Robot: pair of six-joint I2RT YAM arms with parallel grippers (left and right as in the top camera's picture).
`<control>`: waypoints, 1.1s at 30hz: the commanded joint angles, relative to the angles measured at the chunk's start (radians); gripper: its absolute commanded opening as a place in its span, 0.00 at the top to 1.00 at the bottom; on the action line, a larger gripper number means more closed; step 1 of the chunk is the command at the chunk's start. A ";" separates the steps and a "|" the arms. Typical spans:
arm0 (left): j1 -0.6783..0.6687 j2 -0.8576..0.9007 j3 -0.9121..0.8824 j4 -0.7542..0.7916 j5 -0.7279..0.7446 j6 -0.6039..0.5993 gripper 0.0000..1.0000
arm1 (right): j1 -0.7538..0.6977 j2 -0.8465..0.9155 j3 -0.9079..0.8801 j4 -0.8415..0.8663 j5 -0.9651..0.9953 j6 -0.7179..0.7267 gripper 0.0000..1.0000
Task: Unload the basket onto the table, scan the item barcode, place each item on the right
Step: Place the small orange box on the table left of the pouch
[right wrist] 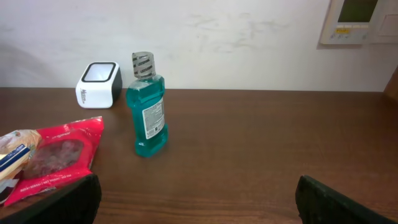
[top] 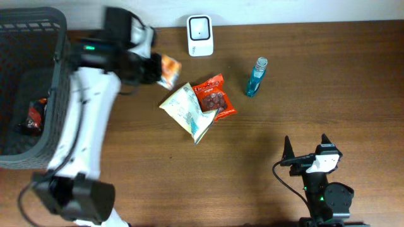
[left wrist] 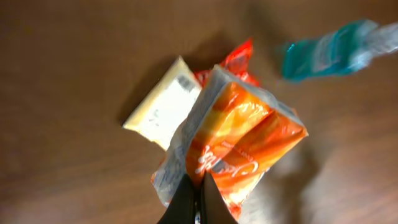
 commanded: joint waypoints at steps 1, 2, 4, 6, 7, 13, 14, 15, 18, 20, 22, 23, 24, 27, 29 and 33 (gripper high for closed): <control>-0.055 0.048 -0.159 0.099 -0.084 -0.015 1.00 | -0.006 -0.007 -0.009 0.000 0.005 0.003 0.02; -0.062 0.059 -0.186 0.130 -0.120 -0.030 1.00 | -0.006 -0.007 -0.009 0.000 0.005 0.003 0.02; -0.072 0.088 -0.245 0.236 -0.275 -0.072 1.00 | -0.006 -0.007 -0.009 0.000 0.005 0.003 0.02; -0.071 0.104 -0.273 0.339 -0.387 -0.072 1.00 | -0.006 -0.007 -0.009 0.000 0.005 0.003 0.02; -0.070 0.112 -0.279 0.391 -0.436 -0.072 1.00 | -0.006 -0.007 -0.009 0.000 0.005 0.003 0.02; -0.071 0.225 -0.280 0.497 -0.410 -0.070 1.00 | -0.006 -0.007 -0.009 0.000 0.005 0.003 0.02; -0.071 0.244 -0.280 0.500 -0.410 -0.070 1.00 | -0.006 -0.007 -0.009 0.000 0.005 0.003 0.02; -0.071 0.270 -0.280 0.501 -0.410 -0.070 1.00 | -0.006 -0.007 -0.009 0.000 0.005 0.003 0.02; -0.072 0.294 -0.280 0.506 -0.409 -0.070 0.91 | -0.006 -0.007 -0.009 0.000 0.005 0.003 0.02; -0.073 0.294 -0.278 0.509 -0.407 -0.069 0.41 | -0.006 -0.007 -0.009 0.000 0.005 0.003 0.02; -0.072 0.294 -0.244 0.491 -0.410 -0.069 0.07 | -0.006 -0.007 -0.009 0.000 0.005 0.003 0.02; -0.072 0.291 -0.211 0.469 -0.410 -0.069 0.01 | -0.006 -0.007 -0.009 0.000 0.005 0.003 0.02; -0.071 0.285 -0.169 0.440 -0.410 -0.069 0.01 | -0.006 -0.007 -0.009 0.000 0.005 0.003 0.02; -0.061 0.254 0.025 0.324 -0.410 -0.069 0.01 | -0.006 -0.007 -0.009 0.000 0.005 0.003 0.02; -0.053 0.225 0.170 0.266 -0.411 -0.069 0.01 | -0.006 -0.007 -0.009 0.000 0.005 0.003 0.02; 0.010 0.159 0.444 0.217 -0.483 -0.062 0.01 | -0.006 -0.007 -0.009 0.000 0.005 0.003 0.02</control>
